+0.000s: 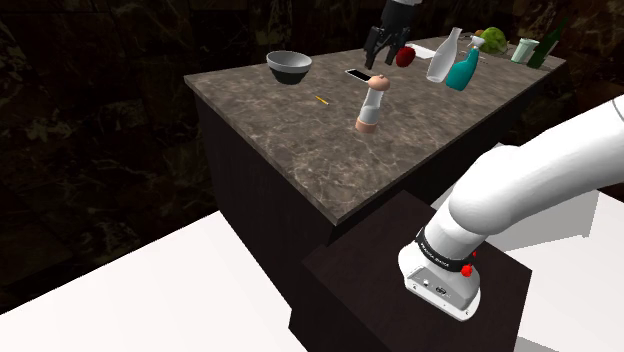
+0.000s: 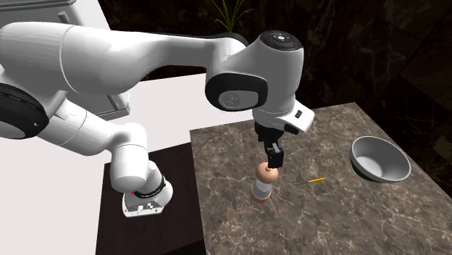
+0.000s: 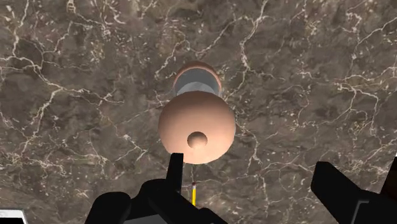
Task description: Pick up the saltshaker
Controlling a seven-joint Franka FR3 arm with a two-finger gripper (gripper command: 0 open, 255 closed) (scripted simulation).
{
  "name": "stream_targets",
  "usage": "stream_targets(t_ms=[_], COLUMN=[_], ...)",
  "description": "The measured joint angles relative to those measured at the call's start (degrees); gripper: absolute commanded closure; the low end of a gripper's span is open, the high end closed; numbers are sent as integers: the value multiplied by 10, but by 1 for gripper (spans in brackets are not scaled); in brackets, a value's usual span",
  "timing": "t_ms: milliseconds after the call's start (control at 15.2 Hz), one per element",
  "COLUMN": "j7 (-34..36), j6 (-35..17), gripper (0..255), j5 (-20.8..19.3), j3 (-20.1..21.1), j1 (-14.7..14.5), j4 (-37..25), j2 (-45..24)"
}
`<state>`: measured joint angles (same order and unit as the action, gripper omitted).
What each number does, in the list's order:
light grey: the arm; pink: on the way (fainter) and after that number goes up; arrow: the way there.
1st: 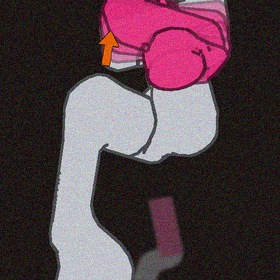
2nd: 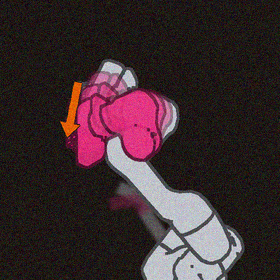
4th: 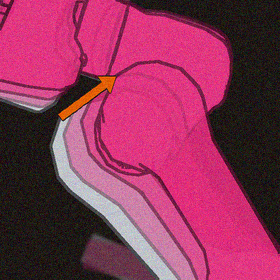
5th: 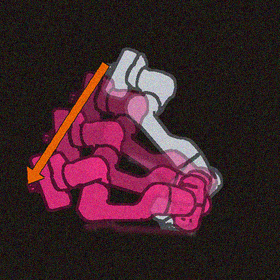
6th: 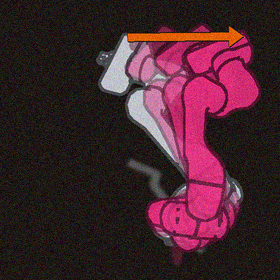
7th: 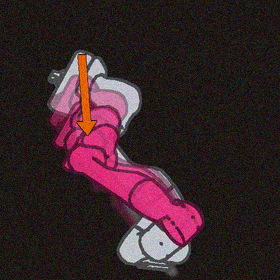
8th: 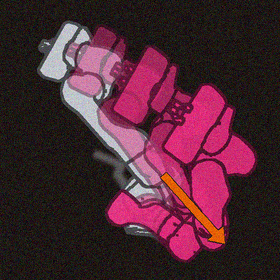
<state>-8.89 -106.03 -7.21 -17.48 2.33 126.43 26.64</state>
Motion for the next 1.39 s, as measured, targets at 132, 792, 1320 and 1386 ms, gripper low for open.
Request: stream_targets(t_ms=[132,792,1320,1386], j7=[-21,-40,-41,-41], j6=[-8,-71,-74,-74], gripper=[0,255,255,255], j5=[7,11,11,11], j3=[-22,-43,-44,-44], j1=[2,5,6,6], j4=[-21,17,18,18], j2=[-38,-70,-70,-70])
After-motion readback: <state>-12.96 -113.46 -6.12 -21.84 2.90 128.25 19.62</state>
